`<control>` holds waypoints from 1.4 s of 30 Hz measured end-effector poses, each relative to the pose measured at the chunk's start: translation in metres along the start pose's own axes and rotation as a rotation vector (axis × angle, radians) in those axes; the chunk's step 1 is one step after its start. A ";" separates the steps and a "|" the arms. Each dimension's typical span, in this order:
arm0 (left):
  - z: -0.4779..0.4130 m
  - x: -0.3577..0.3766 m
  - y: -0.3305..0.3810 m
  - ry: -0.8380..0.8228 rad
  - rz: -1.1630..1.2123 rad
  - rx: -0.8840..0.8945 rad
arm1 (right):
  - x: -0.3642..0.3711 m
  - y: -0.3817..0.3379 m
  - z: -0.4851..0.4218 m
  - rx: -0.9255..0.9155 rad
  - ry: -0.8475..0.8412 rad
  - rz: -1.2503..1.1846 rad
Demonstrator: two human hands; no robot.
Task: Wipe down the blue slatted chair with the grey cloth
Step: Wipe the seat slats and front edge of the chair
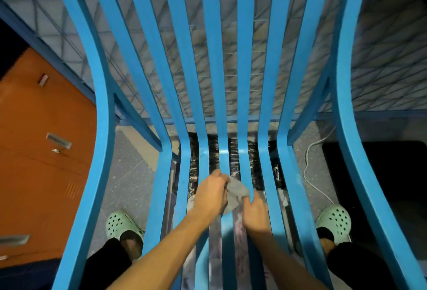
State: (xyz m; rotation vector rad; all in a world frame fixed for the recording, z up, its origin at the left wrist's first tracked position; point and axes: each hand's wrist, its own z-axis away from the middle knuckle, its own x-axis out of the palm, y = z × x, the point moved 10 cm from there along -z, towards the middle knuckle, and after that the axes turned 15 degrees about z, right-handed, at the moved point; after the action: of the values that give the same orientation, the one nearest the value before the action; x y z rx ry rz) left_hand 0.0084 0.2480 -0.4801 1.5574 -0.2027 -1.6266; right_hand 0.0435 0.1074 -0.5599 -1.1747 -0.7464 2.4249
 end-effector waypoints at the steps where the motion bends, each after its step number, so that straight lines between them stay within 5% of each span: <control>1: 0.013 0.006 -0.001 -0.019 0.011 -0.008 | 0.001 0.001 0.002 0.010 -0.031 -0.014; 7: 0.025 -0.031 -0.015 0.183 0.493 -0.240 | -0.019 -0.034 0.010 -0.058 -0.160 0.084; 10: 0.018 -0.061 -0.011 0.294 0.788 -0.310 | -0.057 -0.087 0.026 -0.364 -0.025 0.071; 16: -0.008 -0.106 0.006 0.302 0.873 -0.317 | -0.091 -0.188 0.062 -0.932 0.090 0.439; 21: -0.027 -0.129 0.018 0.267 0.829 -0.330 | -0.107 -0.223 0.047 -1.005 0.246 0.513; 29: -0.037 -0.157 0.049 0.219 1.258 -0.316 | -0.168 -0.263 0.022 -0.978 0.371 0.126; 32: -0.049 -0.205 0.072 0.305 1.177 -0.112 | -0.199 -0.301 0.024 -1.021 0.454 0.104; 36: -0.053 -0.295 0.115 0.616 0.680 0.237 | -0.247 -0.374 0.041 -1.146 0.667 0.127; 42: -0.066 -0.300 0.101 0.698 0.727 0.163 | -0.245 -0.431 0.043 -1.258 0.760 0.311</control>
State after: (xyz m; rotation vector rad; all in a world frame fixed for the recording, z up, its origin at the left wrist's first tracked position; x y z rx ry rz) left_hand 0.0704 0.4100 -0.2067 1.7937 -0.4585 -0.4800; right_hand 0.1883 0.3150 -0.1317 -2.5345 -1.9459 1.2299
